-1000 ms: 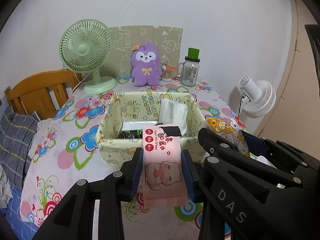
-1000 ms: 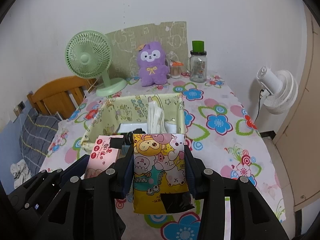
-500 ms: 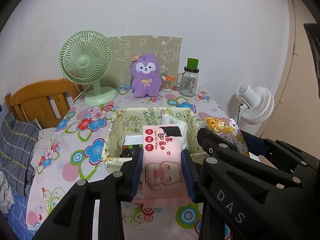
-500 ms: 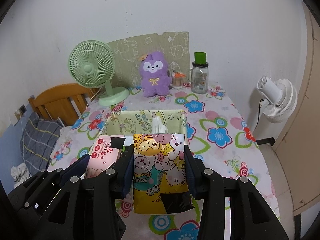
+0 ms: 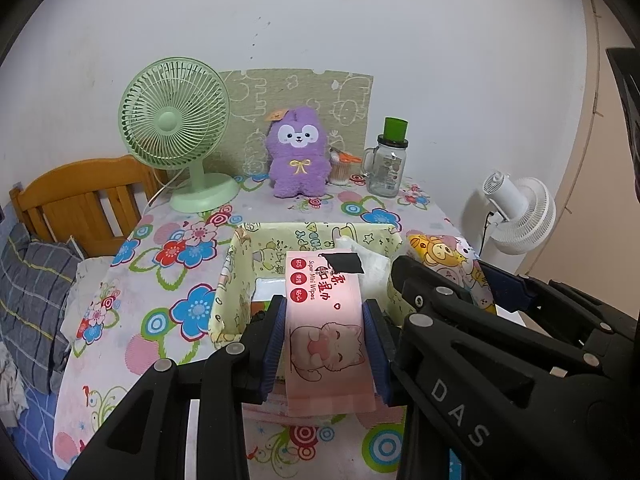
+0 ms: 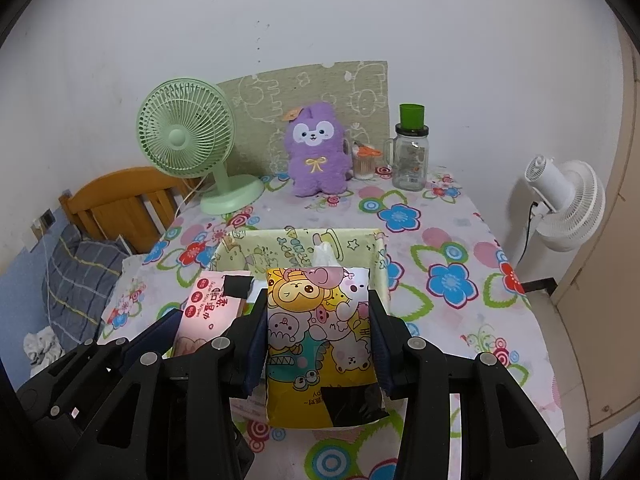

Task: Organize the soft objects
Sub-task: 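Lift both packs and carry them over the fabric box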

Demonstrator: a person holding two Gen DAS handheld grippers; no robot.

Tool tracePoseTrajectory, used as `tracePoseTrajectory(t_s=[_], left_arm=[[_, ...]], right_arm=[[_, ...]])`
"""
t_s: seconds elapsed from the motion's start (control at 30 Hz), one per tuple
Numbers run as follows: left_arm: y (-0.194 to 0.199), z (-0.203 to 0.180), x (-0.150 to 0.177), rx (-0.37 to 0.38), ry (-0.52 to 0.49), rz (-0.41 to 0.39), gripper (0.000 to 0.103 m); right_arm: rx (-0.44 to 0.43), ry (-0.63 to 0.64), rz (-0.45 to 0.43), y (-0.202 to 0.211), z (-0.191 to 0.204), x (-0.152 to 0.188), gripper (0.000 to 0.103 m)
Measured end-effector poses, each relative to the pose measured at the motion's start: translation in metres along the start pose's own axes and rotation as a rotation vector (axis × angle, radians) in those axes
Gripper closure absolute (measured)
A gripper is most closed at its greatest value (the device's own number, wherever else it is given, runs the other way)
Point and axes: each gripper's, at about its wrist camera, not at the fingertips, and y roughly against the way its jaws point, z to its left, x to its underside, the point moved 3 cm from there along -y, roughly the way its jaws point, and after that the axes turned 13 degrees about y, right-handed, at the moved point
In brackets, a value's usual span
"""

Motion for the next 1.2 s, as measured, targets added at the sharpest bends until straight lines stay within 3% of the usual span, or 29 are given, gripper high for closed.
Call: tracePoseTrajectory(t_s=[1.2], left_arm=[[-0.060,0.004,-0.036,-0.043,-0.020,0.001,0.064]], right_arm=[[-0.027,-0.021,0.019,-0.068,-0.015,-0.032,0.055]])
